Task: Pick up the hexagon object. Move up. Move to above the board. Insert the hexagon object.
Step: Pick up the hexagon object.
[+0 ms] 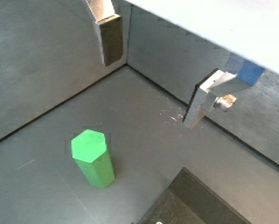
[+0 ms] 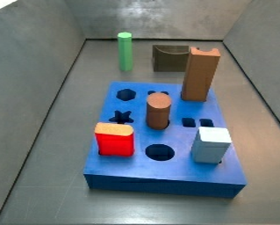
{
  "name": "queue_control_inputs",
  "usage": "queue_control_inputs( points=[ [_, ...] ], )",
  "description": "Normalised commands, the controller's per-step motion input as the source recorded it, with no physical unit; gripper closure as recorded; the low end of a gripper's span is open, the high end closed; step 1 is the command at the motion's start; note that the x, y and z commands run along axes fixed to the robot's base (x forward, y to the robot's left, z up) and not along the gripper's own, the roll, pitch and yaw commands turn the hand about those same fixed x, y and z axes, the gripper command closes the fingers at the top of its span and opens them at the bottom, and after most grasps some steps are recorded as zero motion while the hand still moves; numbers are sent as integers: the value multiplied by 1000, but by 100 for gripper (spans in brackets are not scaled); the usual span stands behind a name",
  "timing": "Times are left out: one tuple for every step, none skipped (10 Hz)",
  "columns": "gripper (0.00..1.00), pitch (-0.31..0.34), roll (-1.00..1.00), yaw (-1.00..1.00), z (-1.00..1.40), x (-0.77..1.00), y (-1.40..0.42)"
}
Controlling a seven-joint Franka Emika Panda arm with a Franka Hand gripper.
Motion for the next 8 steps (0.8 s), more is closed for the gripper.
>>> queue_control_inputs(
  points=[
    [0,0,0,0,0,0,17],
    [0,0,0,0,-303,-6,0],
    [0,-53,-83,140,-637,-594,-320],
    [0,-64,-37,177,-706,-640,-406],
    [0,-49,-23,217,-703,-571,-423],
    [0,-41,-114,257,-631,-200,-471],
    [0,-53,-183,97,-651,97,-329],
    [0,-50,-217,0,-634,331,-126]
  ],
)
